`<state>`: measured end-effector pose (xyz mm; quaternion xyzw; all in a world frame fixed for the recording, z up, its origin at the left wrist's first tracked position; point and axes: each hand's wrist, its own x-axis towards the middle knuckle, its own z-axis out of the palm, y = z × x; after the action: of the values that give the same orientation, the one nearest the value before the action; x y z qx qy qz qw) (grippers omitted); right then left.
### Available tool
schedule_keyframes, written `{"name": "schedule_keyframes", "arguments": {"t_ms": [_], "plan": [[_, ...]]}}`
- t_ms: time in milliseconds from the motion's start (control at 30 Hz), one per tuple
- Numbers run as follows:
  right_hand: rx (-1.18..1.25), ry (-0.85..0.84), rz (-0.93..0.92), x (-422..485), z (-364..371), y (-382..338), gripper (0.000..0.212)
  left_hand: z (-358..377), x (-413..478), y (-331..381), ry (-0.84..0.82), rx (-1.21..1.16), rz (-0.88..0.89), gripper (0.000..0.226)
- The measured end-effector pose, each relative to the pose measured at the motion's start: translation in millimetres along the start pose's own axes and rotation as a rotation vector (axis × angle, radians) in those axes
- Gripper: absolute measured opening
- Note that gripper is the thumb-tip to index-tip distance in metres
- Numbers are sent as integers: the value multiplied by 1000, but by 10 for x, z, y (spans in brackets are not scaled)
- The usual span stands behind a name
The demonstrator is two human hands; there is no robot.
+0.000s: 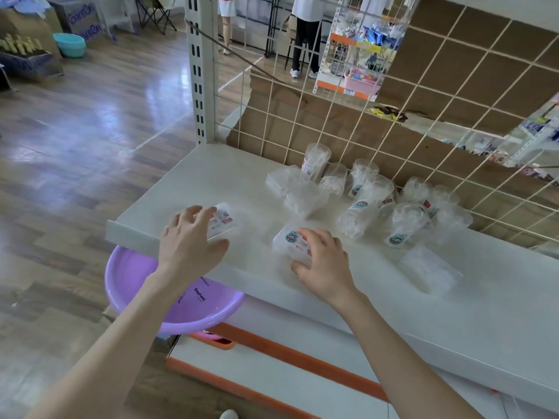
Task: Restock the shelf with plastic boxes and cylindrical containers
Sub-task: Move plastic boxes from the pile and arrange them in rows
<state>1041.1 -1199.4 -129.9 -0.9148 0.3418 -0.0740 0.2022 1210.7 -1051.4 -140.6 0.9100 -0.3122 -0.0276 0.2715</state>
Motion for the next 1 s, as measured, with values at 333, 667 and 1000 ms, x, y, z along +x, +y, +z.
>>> {"name": "schedule_keyframes", "arguments": {"t_ms": [333,667,1000], "plan": [[22,58,50,-102,31,30,56,-9,-95,25,96,-187,38,52],[57,196,96,-663,-318,526,54,236,-597,735,-38,-358,226,51],[62,313,243,-1951,-810,1549,51,667,-1632,1815,-199,-346,390,53]]}}
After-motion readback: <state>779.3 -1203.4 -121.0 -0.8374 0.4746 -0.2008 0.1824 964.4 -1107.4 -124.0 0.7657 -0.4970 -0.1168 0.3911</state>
